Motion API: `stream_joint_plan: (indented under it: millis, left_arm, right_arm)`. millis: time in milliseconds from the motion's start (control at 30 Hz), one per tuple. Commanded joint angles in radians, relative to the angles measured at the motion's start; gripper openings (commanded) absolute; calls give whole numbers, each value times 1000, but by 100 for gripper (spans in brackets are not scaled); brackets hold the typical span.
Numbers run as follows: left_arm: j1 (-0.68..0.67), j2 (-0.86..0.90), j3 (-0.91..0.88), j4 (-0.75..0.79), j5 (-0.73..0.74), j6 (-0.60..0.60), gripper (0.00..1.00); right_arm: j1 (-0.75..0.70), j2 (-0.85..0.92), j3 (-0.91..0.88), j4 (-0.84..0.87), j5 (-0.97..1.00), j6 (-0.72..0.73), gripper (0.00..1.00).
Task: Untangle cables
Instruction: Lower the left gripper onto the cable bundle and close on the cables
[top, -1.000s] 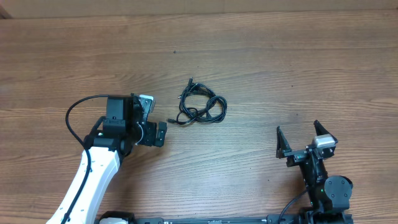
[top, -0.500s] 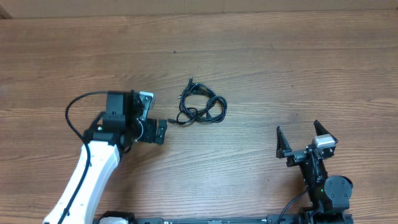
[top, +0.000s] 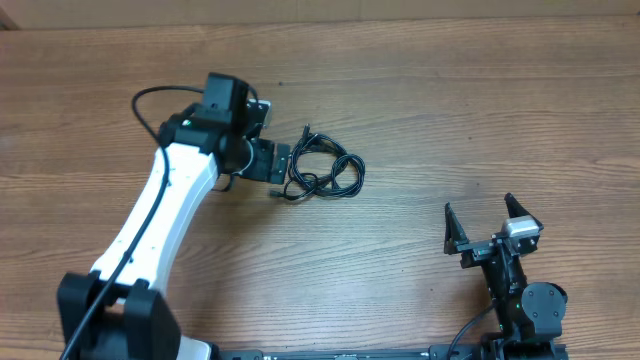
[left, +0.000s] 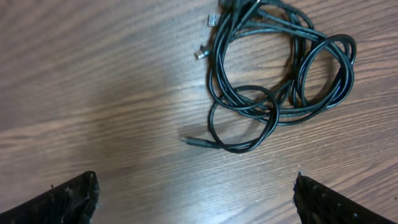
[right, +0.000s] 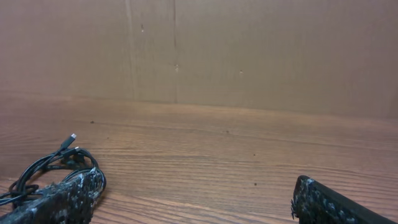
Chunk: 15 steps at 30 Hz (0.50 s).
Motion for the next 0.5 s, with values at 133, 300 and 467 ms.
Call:
stream_joint_plan:
  millis: [133, 300, 467]
  left_arm:
    - [-54, 161, 75, -16, -21, -151, 100]
    - [-79, 238, 87, 15, -61, -198, 100]
    - [-83, 288, 87, 64, -56, -214, 100]
  right_arm:
    - [5, -10, -11, 5, -8, -2, 100]
    - [5, -10, -11, 5, -8, -2, 100]
    - [5, -10, -11, 5, -8, -2, 100]
